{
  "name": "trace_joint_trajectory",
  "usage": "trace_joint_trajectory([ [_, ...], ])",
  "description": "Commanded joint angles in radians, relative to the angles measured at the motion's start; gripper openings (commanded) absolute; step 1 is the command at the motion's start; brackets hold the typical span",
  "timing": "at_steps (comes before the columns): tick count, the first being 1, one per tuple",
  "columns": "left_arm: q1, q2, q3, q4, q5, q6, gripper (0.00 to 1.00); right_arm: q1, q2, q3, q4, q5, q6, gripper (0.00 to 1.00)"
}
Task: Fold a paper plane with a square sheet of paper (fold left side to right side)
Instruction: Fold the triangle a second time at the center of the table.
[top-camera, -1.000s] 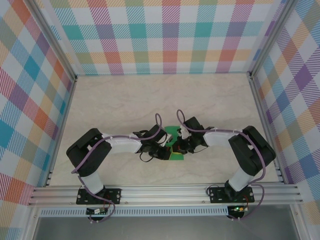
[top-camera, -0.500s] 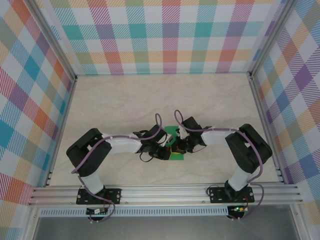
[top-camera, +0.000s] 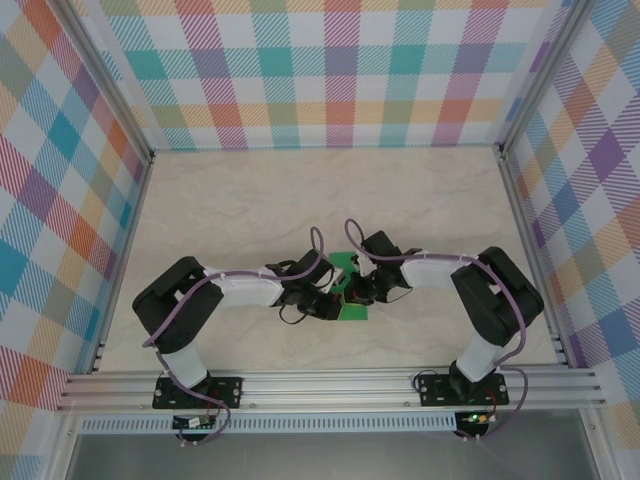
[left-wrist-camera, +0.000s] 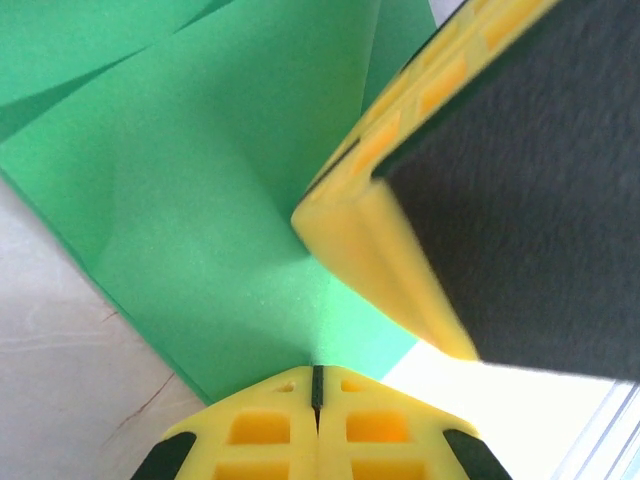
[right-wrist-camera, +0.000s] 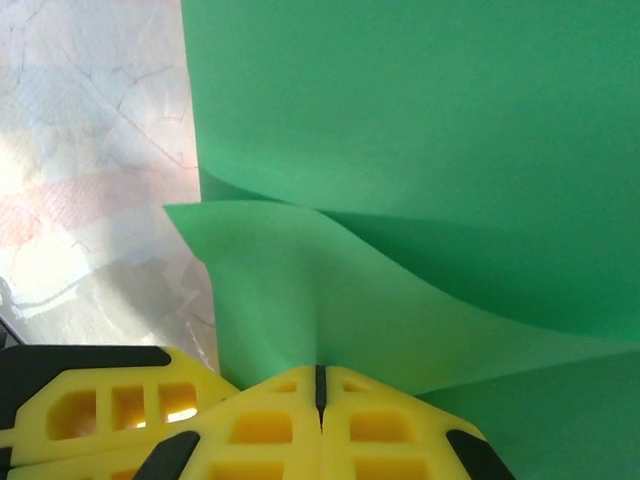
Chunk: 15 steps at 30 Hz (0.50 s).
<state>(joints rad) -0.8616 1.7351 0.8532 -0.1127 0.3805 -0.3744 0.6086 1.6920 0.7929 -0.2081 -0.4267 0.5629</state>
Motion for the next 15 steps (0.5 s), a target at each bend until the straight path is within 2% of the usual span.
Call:
trace_joint_trajectory([
  [1,-0.012,0.028,-0.046,-0.062,-0.049,0.006,0.00,-0.030,0.011,0.031,-0.041,0.057,-0.040,0.00],
  [15,-0.012,0.015,-0.054,-0.064,-0.057,0.006,0.00,-0.128,0.027,0.048,-0.072,0.057,-0.101,0.00],
])
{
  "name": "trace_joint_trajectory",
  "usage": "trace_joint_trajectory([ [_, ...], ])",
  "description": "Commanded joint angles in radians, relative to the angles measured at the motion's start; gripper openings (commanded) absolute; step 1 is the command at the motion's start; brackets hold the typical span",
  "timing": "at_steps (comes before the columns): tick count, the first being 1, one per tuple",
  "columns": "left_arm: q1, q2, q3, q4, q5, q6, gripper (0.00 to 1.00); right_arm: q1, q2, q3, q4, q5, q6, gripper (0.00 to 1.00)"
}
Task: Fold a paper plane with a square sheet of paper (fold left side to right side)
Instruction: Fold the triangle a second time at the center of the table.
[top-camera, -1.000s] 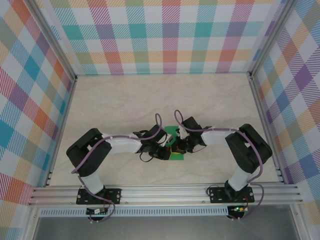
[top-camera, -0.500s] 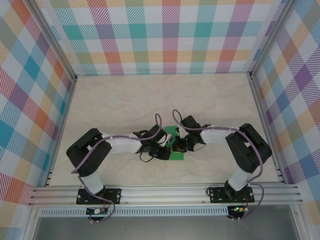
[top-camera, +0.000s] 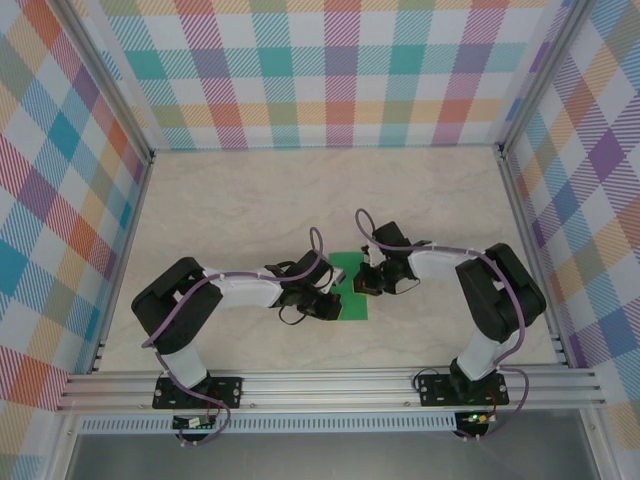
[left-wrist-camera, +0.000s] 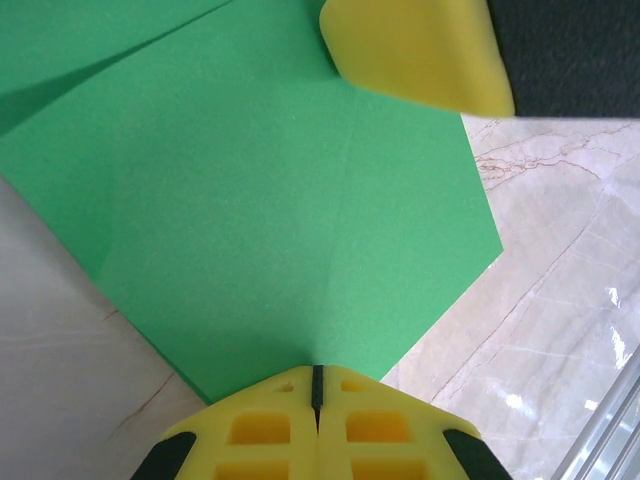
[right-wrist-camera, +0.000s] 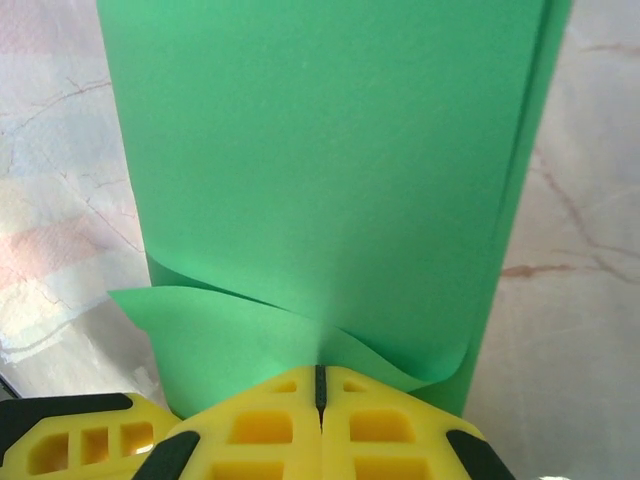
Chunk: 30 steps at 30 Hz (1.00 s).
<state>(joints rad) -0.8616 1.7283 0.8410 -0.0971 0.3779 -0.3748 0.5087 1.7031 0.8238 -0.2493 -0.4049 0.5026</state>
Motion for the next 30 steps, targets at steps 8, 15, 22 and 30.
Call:
trace_joint_trajectory([
  [8,-0.012,0.019,-0.041,-0.081,-0.056,0.010,0.00,-0.053,0.022,0.033,-0.038,0.012,-0.052,0.00],
  [15,-0.010,-0.025,0.011,-0.088,-0.020,0.004,0.04,-0.053,0.042,0.008,-0.024,0.000,-0.045,0.00],
  [22,-0.006,-0.125,0.158,-0.140,0.039,0.031,0.09,-0.053,0.037,0.000,-0.019,-0.004,-0.042,0.00],
  [30,0.008,-0.037,0.195,-0.126,0.091,0.061,0.07,-0.053,0.030,-0.001,-0.022,-0.005,-0.044,0.00],
])
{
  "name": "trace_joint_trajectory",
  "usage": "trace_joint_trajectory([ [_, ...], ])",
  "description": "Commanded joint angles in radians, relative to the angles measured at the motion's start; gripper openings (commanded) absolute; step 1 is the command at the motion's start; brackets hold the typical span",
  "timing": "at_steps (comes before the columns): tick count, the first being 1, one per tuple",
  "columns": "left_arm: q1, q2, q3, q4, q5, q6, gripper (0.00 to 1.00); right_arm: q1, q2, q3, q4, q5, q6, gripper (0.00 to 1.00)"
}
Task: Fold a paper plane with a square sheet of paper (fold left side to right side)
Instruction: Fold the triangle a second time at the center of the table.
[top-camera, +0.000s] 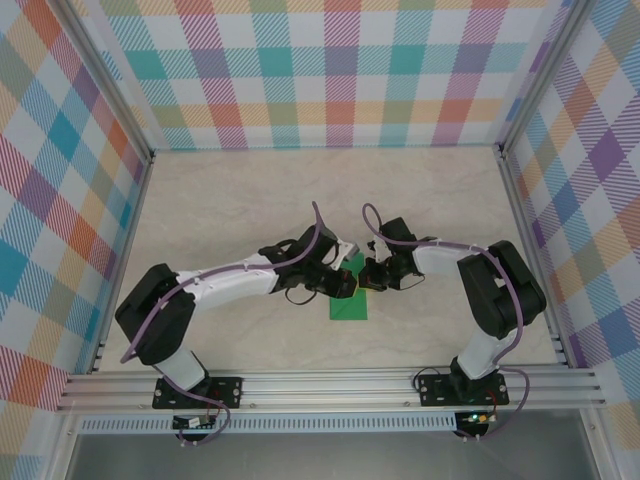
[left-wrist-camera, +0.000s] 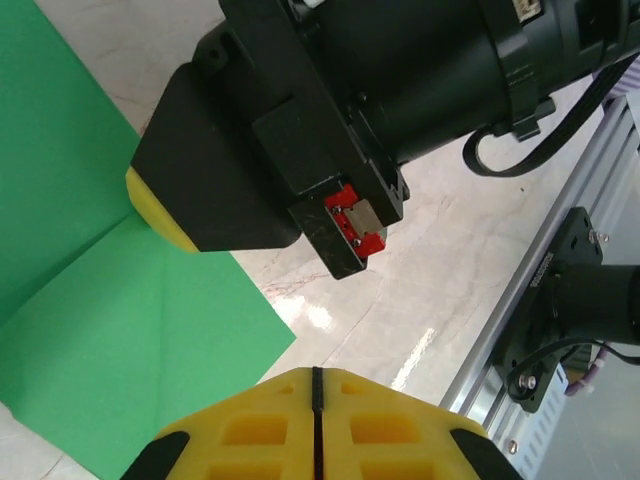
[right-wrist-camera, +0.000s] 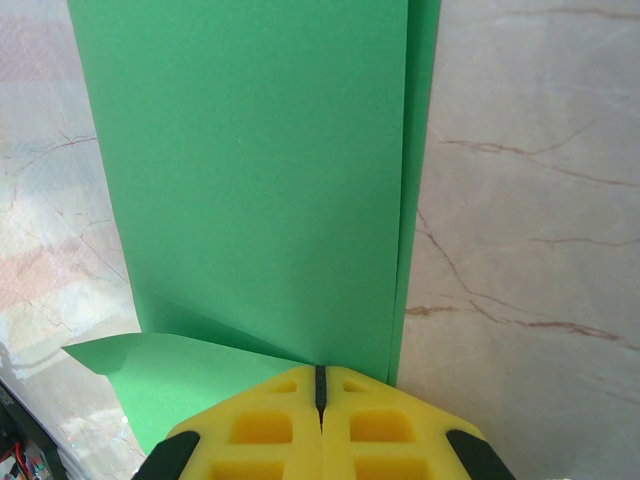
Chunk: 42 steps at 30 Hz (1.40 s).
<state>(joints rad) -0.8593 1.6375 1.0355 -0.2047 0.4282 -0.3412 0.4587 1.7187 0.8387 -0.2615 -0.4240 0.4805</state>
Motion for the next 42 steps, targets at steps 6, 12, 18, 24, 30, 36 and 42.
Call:
trace_joint_trajectory([
  [6,0.007,0.141,0.007,0.023,0.056,0.026,0.05,-0.001,0.012,-0.021,-0.011,0.011,-0.020,0.00],
  [12,0.024,0.188,0.002,0.037,0.020,0.027,0.03,-0.001,0.014,-0.021,-0.012,0.007,-0.021,0.00],
  [18,0.048,0.231,-0.029,0.073,0.040,0.020,0.02,-0.001,0.015,-0.021,-0.012,0.010,-0.021,0.00],
  [24,0.048,0.243,-0.058,0.075,0.047,0.018,0.01,-0.002,0.019,-0.020,-0.024,0.016,-0.025,0.00],
  [30,0.049,0.225,-0.113,0.077,0.040,0.016,0.01,-0.001,0.021,-0.018,-0.025,0.016,-0.025,0.00],
  [36,0.049,0.181,-0.161,0.060,0.043,0.021,0.01,-0.002,0.026,-0.015,-0.028,0.020,-0.025,0.00],
  [42,0.049,0.145,-0.201,0.043,0.047,0.025,0.01,-0.002,0.031,-0.011,-0.031,0.019,-0.025,0.00],
])
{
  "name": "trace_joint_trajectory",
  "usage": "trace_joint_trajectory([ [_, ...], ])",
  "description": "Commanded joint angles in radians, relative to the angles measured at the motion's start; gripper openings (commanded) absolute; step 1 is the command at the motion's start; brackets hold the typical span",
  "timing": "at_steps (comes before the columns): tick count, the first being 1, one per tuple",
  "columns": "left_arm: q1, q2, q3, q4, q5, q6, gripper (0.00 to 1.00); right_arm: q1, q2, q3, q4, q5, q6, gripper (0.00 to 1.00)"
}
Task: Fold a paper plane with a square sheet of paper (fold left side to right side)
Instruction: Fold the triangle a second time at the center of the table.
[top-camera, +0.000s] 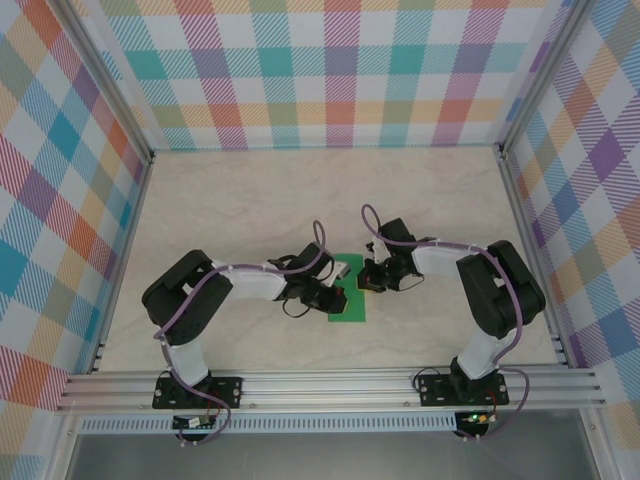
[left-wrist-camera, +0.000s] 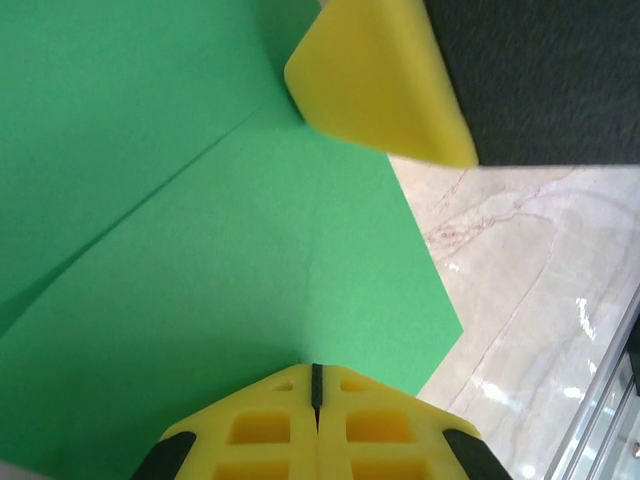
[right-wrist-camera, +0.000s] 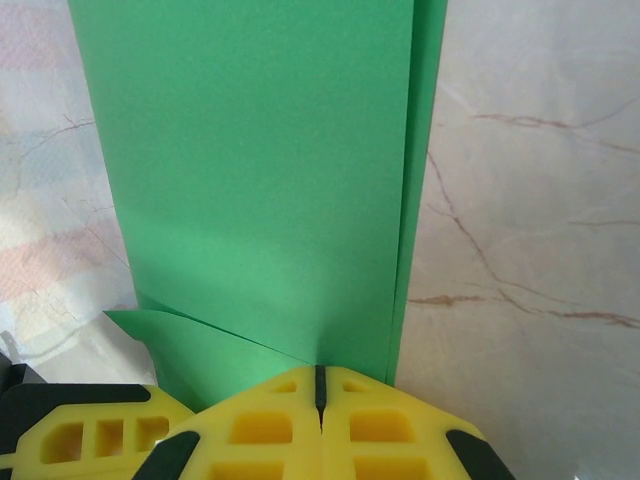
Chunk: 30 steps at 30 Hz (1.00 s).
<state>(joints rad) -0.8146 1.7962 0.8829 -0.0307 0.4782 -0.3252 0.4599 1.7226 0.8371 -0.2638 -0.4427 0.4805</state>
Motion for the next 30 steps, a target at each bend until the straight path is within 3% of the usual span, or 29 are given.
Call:
trace_joint_trajectory([
  [1,0.005,-0.019,-0.056,-0.130,-0.002,0.007,0.01,-0.003,0.027,-0.010,-0.029,0.036,-0.026,0.00],
  [30,0.004,-0.165,-0.233,-0.119,-0.043,-0.053,0.02,-0.003,0.044,0.000,-0.033,0.038,-0.025,0.00],
])
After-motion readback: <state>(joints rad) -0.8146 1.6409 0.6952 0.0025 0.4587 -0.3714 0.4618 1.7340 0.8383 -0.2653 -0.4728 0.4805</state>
